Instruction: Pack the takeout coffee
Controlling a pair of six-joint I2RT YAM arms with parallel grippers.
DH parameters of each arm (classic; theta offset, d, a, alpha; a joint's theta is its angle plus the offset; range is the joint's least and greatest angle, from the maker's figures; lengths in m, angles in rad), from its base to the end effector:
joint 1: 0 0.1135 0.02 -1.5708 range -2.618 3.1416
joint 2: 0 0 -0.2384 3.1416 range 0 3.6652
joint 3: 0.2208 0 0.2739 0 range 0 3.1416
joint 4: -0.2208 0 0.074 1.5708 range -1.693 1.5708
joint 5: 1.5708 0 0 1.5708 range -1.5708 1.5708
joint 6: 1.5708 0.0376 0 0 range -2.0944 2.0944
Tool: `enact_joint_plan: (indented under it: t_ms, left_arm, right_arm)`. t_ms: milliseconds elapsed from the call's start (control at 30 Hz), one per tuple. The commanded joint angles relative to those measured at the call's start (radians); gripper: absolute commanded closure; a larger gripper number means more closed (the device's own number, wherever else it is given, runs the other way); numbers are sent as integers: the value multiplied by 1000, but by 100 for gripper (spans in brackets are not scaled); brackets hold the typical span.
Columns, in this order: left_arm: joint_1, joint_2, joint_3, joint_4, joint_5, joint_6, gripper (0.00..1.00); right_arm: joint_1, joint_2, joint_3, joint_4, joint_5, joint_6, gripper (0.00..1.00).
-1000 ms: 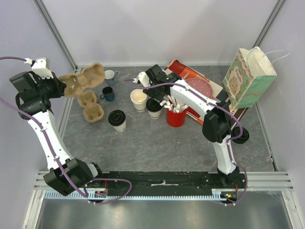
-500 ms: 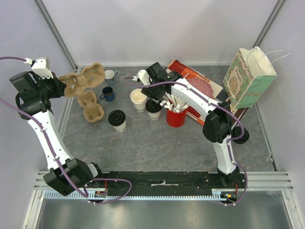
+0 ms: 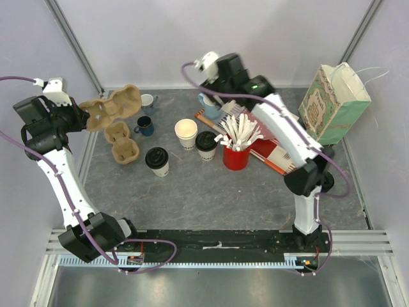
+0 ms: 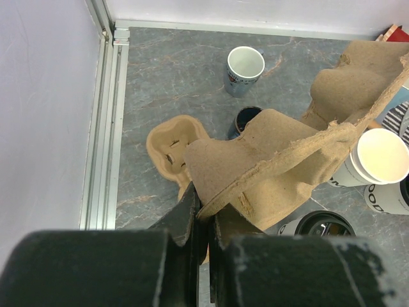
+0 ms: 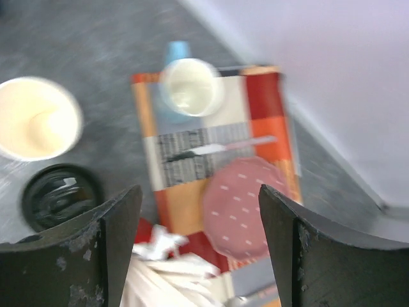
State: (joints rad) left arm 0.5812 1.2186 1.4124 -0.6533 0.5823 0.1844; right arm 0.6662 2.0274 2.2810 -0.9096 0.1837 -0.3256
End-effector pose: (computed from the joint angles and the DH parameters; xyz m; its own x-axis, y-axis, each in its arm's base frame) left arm 0.2478 0.1381 0.4009 -0.3729 -0.0617 -0.9258 0.0222 0.9969 -0.0754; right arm 0.3633 0.2768 0.3849 -0.2964 -0.6330 -0.7152 -0.6212 0.6965 -0.3591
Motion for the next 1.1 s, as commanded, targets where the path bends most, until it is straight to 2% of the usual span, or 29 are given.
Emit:
enact_joint_plan:
  t_ms: [0,33,200,333,400,567,733,833,933,967,1067]
  left_arm:
    - [6,-10,11,17,47,10,98]
    - [6,-11,10,18,50,12,98]
    - [6,-7,17,15,60,7,98]
    - [6,-4,36,7,63,4,98]
    - [6,-5,36,7,68,3,98]
    - [6,-1,34,6,68,12,98]
    - [6,22,36,4,62,26,98]
    - [6,32,40,4,63,23,98]
    - [6,44,48,6,57,23,98]
    - [6,44,51,6,56,24,98]
    - [6,39,51,6,51,30,98]
  right_arm:
    - [-190,-188,17,43,213,121,19]
    - [-277,-229,-44,49,223,141,18]
    - [-499,-378,-237,109,243,189,18]
    - [-745,-421,-371,136,131,189,8]
    - [-815,-429,-423,191,100,175,3]
    - [-843,-374,-456,239,-7,131,2]
    - [-843,-257,-408,253,91,34,6]
    - [-843,-228,-408,252,47,19,14]
    - [-843,-205,-413,248,25,-1,34]
    - [-843,-203,-416,248,25,-4,48]
    - [-843,-219,-420,250,17,-6,71]
